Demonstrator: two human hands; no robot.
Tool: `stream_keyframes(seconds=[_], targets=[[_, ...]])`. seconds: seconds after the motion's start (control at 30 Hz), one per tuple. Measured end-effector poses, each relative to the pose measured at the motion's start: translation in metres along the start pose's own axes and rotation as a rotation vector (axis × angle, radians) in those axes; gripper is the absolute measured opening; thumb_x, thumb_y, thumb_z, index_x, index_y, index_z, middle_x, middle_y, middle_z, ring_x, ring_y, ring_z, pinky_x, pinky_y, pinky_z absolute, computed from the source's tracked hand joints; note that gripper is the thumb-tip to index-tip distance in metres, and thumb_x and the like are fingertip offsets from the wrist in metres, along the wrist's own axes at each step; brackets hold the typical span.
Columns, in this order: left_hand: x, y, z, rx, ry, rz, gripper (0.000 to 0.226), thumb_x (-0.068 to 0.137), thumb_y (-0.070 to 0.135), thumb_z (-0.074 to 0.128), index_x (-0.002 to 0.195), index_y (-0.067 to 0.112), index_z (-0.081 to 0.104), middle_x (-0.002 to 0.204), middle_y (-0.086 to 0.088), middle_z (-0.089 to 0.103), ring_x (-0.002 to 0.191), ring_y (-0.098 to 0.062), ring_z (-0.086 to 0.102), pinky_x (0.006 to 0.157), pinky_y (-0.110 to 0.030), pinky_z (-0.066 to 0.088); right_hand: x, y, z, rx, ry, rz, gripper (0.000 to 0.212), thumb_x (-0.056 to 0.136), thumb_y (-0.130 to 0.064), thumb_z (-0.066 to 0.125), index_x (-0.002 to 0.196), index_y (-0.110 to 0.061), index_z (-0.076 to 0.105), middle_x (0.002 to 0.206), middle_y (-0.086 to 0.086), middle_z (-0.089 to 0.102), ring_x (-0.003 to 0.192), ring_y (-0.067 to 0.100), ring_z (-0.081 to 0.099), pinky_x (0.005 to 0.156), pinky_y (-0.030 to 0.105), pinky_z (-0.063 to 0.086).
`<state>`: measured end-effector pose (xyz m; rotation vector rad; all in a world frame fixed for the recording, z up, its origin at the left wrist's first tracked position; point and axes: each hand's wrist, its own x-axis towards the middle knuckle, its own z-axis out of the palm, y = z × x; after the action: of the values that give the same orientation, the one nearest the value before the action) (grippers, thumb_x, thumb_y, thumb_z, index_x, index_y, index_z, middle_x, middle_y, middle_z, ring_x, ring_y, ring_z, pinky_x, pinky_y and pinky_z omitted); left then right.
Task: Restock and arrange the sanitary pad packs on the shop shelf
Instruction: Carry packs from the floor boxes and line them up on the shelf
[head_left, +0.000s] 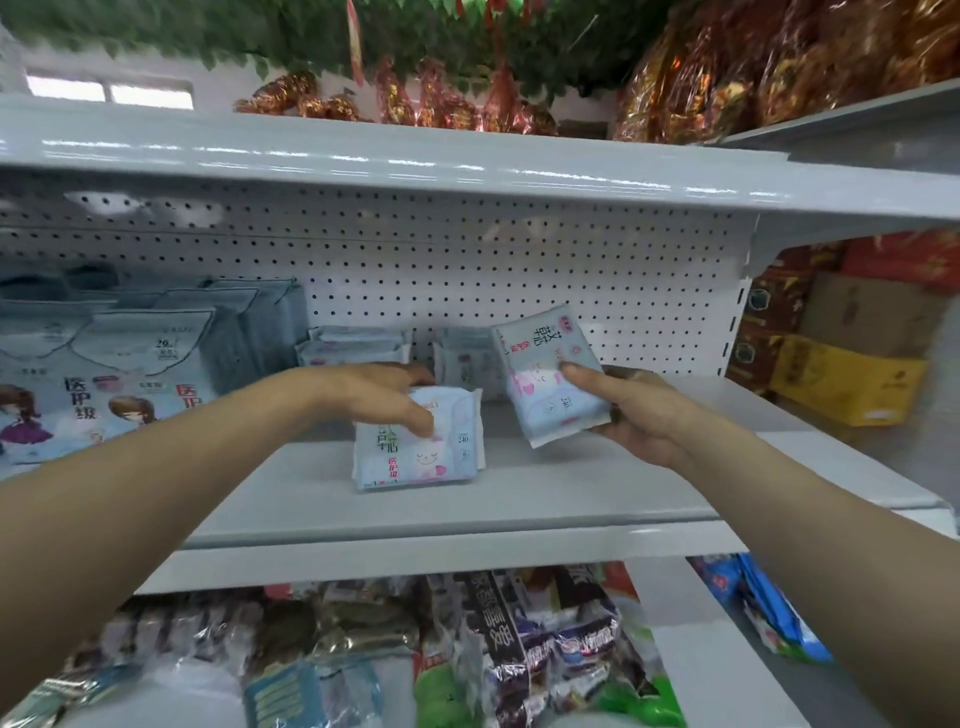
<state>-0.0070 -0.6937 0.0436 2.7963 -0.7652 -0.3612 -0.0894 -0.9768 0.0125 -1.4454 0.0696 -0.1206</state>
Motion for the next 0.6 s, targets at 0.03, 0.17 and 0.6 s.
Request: stream_keyframes(seconds=[0.03, 0.17, 0.6], targets=[[0.0, 0.003, -0.003, -0.011, -0.021, 0.002, 0.058, 0.084, 0.044, 0.071, 0.134, 0.029, 0.044, 0.114, 0.009, 0.067, 0.101, -0.011, 0.066, 0.094, -0.037, 0.054, 0.001, 0.0, -0.005, 0.004, -0.001, 0.002, 0.051, 0.071, -0.026, 0.08, 0.114, -0.001, 0.068, 0.111, 0.011, 0.076, 0.092, 0.02, 0.075, 0.069, 0.03, 0.061], [0.011, 0.011, -0.005, -0.06, -0.008, 0.02, 0.047, 0.084, 0.035, 0.077, 0.12, 0.029, 0.048, 0.108, 0.009, 0.069, 0.1, -0.011, 0.067, 0.095, -0.038, 0.054, 0.006, -0.005, -0.023, 0.016, 0.005, -0.006, 0.04, 0.082, -0.019, 0.077, 0.117, 0.0, 0.069, 0.111, 0.012, 0.076, 0.095, 0.021, 0.074, 0.079, 0.032, 0.062], [0.088, 0.033, 0.002, -0.048, 0.295, 0.124, 0.062, 0.073, 0.041, 0.086, 0.128, 0.027, 0.061, 0.12, 0.007, 0.064, 0.114, -0.018, 0.06, 0.095, -0.031, 0.048, 0.033, -0.019, -0.071, -0.048, 0.025, 0.01, 0.037, 0.081, -0.016, 0.08, 0.114, -0.002, 0.07, 0.108, 0.01, 0.077, 0.095, 0.019, 0.075, 0.072, 0.026, 0.062]])
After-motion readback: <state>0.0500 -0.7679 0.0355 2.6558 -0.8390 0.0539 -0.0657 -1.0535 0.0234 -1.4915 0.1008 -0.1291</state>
